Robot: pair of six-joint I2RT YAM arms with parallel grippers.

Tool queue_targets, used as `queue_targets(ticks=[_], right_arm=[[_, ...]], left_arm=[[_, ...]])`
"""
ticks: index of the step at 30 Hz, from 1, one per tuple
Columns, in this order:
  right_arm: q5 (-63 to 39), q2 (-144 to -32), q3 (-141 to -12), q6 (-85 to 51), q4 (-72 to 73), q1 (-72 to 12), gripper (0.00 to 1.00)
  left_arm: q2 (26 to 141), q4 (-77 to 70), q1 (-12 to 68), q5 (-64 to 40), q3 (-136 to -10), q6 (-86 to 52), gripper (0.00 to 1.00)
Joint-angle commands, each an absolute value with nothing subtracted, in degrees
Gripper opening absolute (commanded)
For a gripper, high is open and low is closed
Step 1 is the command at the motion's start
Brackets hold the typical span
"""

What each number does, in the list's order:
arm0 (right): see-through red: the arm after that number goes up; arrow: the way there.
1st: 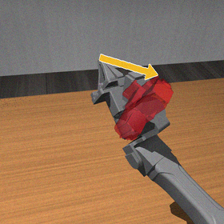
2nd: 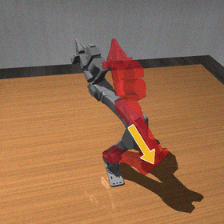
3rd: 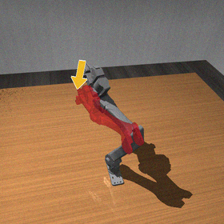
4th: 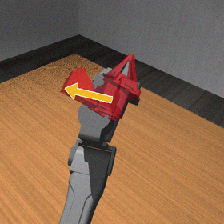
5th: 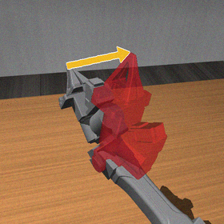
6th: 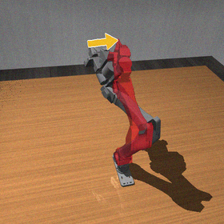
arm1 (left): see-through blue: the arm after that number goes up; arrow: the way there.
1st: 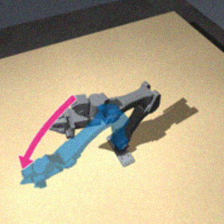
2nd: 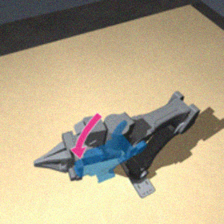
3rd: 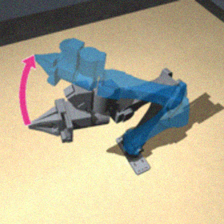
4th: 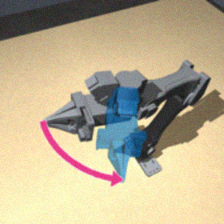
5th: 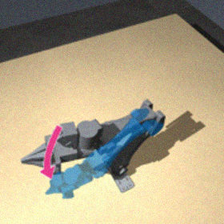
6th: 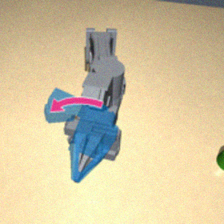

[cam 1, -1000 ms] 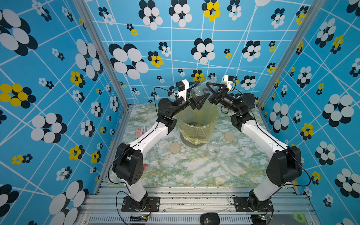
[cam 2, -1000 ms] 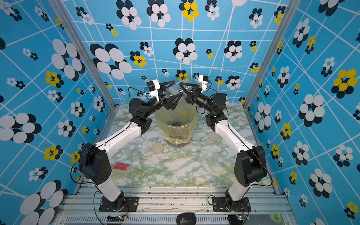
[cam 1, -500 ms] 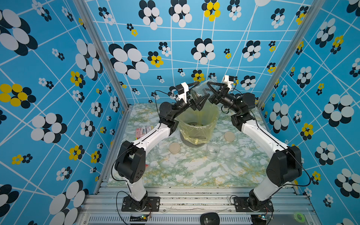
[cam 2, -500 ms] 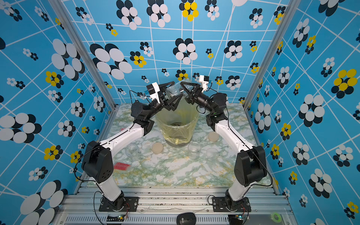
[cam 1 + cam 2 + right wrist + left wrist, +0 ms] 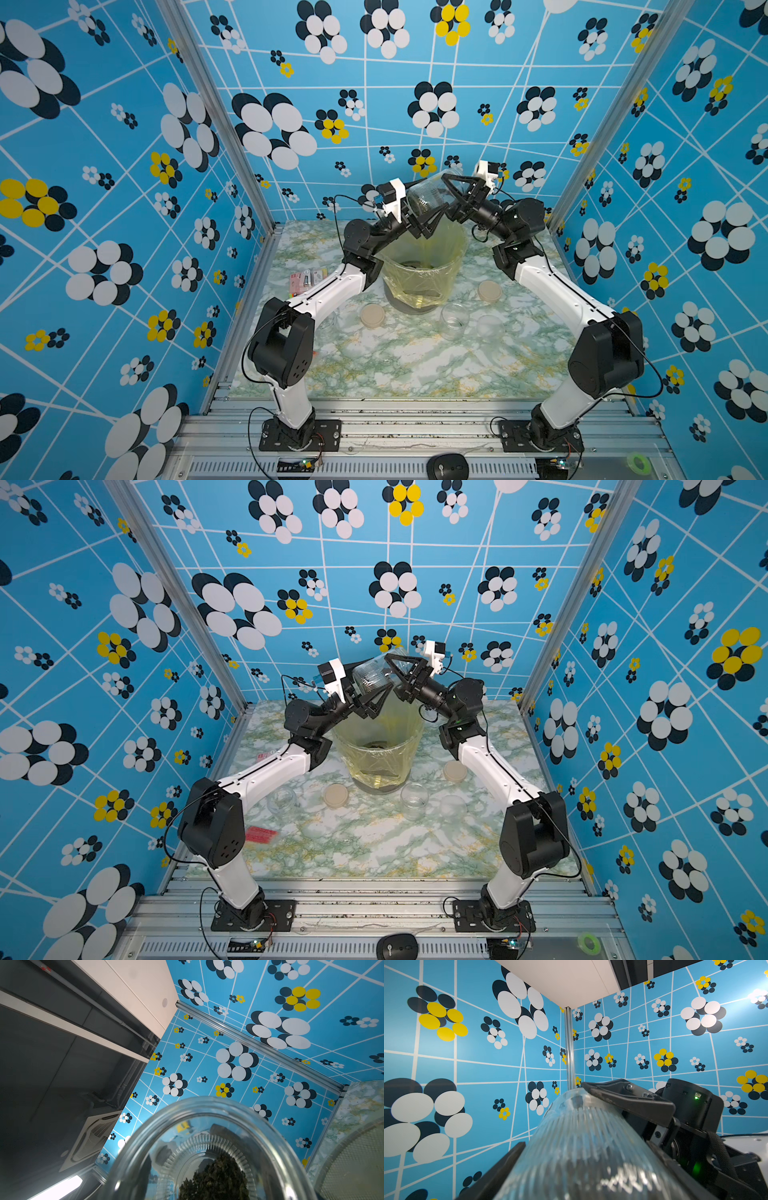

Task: Empty moldy tea leaves from jars
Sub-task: Pour the moldy tea leaves from the jar into the trash bin.

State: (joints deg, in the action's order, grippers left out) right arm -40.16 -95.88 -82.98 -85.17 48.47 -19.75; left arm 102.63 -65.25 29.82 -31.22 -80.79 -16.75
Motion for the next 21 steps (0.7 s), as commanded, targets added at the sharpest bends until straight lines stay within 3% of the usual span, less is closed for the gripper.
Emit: queue_targets(ticks=[1,21], right_arm=[[-39.4,-93.2,-84.4,-86.4,53.6,-20.3,0.37],[-39.3,-93.8,-83.4,-87.0,54.7,-20.3,0.36]], left_arm=[[104.0,-67.2,30.5,-31.2,-83.4,-17.7,0.9],[102.3,-65.4,30.7,-32.2,-84.4,-17.4,0.99]])
